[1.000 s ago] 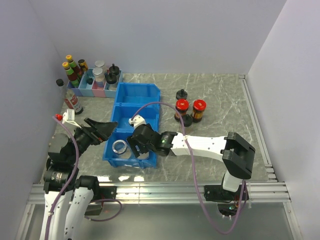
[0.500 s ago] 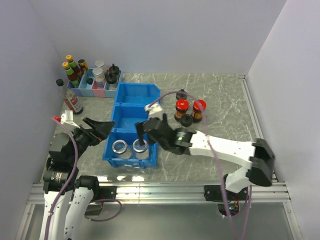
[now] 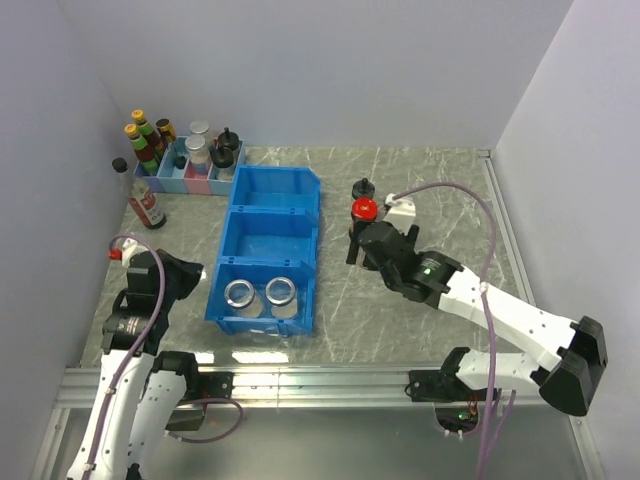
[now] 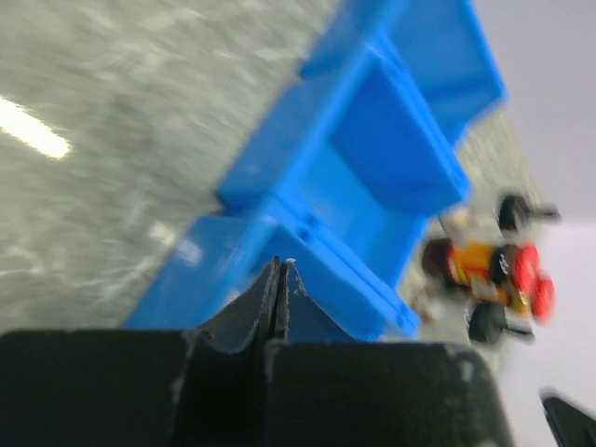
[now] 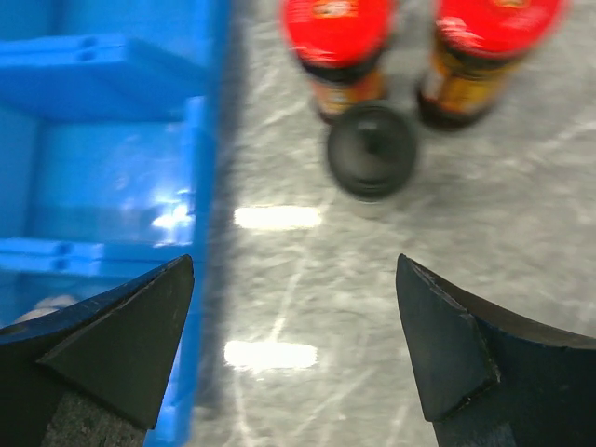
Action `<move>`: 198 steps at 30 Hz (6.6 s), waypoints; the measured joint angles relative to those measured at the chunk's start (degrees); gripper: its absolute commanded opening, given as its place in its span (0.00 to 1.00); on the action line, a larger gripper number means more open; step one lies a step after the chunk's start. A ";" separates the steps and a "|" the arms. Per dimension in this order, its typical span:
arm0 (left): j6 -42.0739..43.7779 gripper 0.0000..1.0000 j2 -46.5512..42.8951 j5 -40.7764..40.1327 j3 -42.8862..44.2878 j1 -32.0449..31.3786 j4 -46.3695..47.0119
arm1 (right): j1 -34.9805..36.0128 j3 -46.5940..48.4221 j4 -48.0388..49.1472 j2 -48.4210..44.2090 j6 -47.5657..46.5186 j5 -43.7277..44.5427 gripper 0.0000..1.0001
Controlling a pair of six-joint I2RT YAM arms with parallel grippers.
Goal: Organize the condiment bottles
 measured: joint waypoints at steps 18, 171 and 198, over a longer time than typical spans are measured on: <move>-15.56 0.00 6.12 -24.30 -5.70 0.00 -5.60 | -12.09 -4.28 4.57 4.26 -5.79 -7.63 0.98; -2.64 0.99 -16.96 -0.61 -2.64 -3.19 1.81 | 6.88 49.64 12.09 58.34 -24.11 -15.23 0.99; -2.58 0.99 -16.85 -1.01 -2.21 -3.19 1.51 | -23.78 56.41 -11.39 44.83 -22.32 -14.84 0.99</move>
